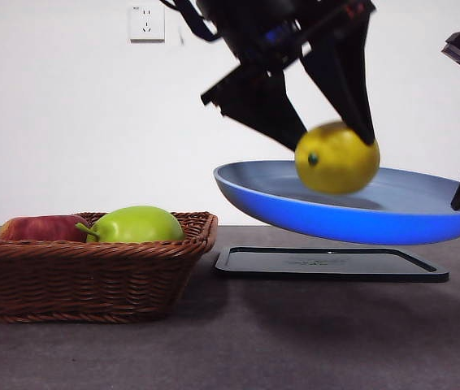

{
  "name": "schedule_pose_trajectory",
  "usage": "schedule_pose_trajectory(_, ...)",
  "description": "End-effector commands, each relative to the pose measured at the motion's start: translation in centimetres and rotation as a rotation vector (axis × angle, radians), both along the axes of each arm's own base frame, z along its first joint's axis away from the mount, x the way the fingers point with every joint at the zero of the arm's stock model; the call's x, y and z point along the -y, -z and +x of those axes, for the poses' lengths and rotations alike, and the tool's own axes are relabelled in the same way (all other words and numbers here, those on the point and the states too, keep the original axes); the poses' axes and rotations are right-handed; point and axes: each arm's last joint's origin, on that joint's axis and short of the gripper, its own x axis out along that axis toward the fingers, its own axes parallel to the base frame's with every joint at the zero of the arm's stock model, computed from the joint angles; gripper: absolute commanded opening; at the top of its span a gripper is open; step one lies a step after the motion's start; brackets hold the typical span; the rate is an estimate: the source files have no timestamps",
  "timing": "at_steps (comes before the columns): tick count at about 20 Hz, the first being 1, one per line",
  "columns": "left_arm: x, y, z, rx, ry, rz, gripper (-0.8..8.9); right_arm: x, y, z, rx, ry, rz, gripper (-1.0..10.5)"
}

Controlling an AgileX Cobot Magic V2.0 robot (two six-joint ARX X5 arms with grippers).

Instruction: Take the lemon from the basket,put the lemon in the plate,hand out the plate

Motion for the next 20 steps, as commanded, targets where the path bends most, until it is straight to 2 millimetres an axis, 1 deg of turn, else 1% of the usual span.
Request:
schedule_pose_trajectory(1,1.1,1.0,0.1,-0.003,0.025,0.019,2.49,-0.1,-0.2,0.2,-0.001,0.000,0.012,0.0)
schedule_pose_trajectory(4,1.1,1.3,0.1,-0.013,0.029,0.033,2.96,-0.1,-0.1,0.1,-0.018,-0.001,0.009,0.0)
schedule_pose_trajectory(7,1.2,1.3,-0.1,-0.018,0.038,0.029,3.85,-0.1,0.0,-0.1,-0.035,0.000,0.006,0.0)
schedule_pose_trajectory(10,1.0,0.7,-0.2,-0.024,0.037,0.023,3.89,0.0,0.1,-0.2,-0.060,0.001,0.001,0.0)
schedule_pose_trajectory(12,0.5,-0.6,-0.5,-0.003,0.037,-0.004,3.89,0.0,0.2,-0.3,-0.073,0.005,-0.007,0.0)
schedule_pose_trajectory(14,-0.7,-2.5,-0.9,0.022,0.026,-0.038,3.89,0.0,0.2,-0.3,-0.079,0.016,-0.005,0.0)
schedule_pose_trajectory(17,-3.4,-5.8,-2.0,0.050,0.006,-0.073,3.89,0.1,0.3,0.1,-0.082,0.042,-0.033,0.0)
schedule_pose_trajectory(19,-5.5,-7.9,-3.2,0.068,-0.005,-0.091,3.89,0.0,0.3,1.0,-0.100,0.047,-0.047,0.0)
schedule_pose_trajectory(20,-6.6,-9.0,-3.9,0.082,-0.008,-0.107,3.89,-0.2,0.3,1.8,-0.109,0.044,-0.051,0.0)
